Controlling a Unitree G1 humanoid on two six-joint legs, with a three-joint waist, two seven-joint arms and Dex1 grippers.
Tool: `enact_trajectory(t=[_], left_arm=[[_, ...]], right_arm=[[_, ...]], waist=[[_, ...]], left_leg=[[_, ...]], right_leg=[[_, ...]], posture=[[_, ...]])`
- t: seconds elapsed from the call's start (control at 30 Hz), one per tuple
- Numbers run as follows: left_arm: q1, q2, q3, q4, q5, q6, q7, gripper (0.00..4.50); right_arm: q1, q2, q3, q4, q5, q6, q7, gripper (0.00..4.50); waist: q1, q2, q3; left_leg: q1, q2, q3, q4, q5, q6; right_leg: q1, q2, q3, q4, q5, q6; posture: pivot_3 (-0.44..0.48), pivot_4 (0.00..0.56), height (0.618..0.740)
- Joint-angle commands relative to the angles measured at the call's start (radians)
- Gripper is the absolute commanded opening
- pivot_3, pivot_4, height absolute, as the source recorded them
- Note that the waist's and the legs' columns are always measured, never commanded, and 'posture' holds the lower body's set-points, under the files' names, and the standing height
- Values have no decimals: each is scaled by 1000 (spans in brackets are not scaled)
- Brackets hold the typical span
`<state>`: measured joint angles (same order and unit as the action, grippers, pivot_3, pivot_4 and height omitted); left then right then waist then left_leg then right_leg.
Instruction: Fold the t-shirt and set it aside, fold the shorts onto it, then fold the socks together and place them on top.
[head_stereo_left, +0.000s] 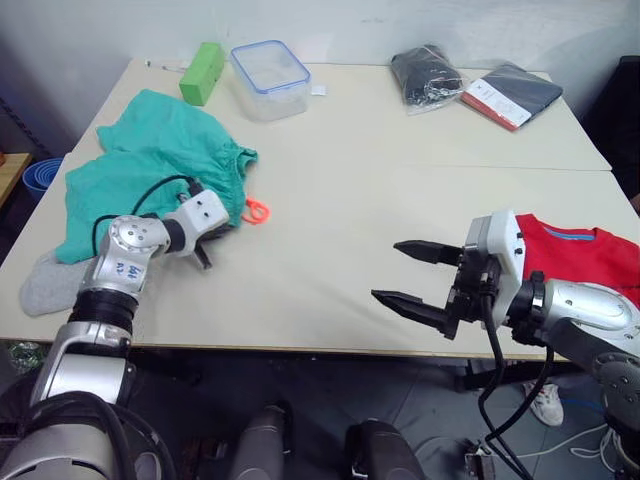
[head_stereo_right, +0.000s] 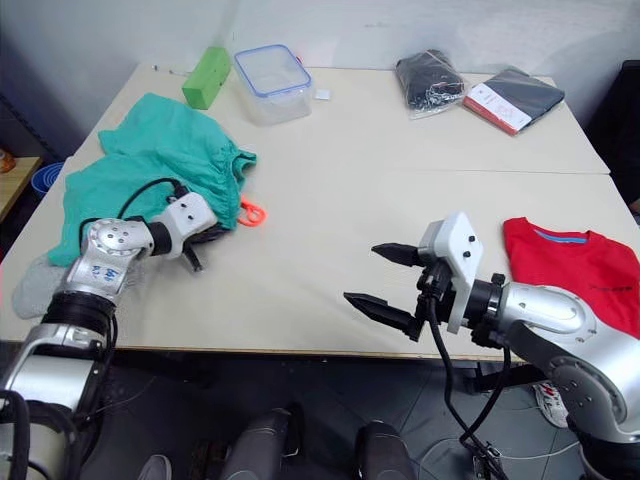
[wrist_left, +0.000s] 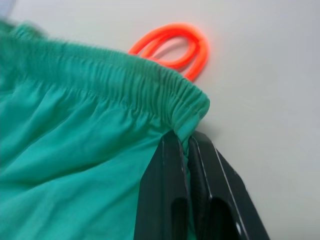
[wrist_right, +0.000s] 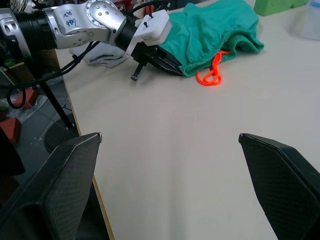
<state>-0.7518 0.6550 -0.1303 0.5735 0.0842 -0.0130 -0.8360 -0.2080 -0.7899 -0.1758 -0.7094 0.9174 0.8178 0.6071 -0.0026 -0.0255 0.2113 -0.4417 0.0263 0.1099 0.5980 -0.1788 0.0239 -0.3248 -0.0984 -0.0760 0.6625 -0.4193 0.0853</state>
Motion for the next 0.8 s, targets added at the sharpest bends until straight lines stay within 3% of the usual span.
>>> enact_trajectory(t=[0.03,0.27,0.5,0.63,0.77,0.8], left_arm=[[52,-25,-21,-272,-83,126,-106,50],[68,-140,-161,-570,-143,371,-214,50],[-22,-324,-316,-529,-102,412,-215,50],[-72,-410,-347,-449,-52,417,-131,50],[-64,-413,-319,-468,-82,459,-141,50],[-56,-406,-304,-493,-108,491,-155,269]], right_arm=[[18,-30,-7,-39,-42,-42,27,4500],[75,-103,36,-34,-212,-136,101,4500],[126,-126,-2,-37,-242,-170,141,4500],[166,-160,-25,-32,-290,-209,184,4500],[184,-167,-23,-35,-322,-231,198,4500],[184,-167,-16,-35,-333,-237,200,4500]], waist=[[-1,0,0],[2,0,0],[2,0,0],[2,0,0],[-1,0,0],[-1,0,0]], left_leg=[[0,0,0,0,0,0],[0,0,0,1,0,0],[0,0,-1,4,0,0],[0,1,-1,5,0,0],[0,2,-1,6,0,0],[0,2,-1,6,0,0]], right_leg=[[0,0,0,0,0,0],[1,1,0,0,0,0],[2,2,0,0,0,0],[3,2,0,0,0,0],[3,3,0,0,0,0],[3,3,0,0,0,0]], posture=[[0,150,740],[0,150,740],[0,150,740],[0,150,740],[0,150,740],[0,150,740]])
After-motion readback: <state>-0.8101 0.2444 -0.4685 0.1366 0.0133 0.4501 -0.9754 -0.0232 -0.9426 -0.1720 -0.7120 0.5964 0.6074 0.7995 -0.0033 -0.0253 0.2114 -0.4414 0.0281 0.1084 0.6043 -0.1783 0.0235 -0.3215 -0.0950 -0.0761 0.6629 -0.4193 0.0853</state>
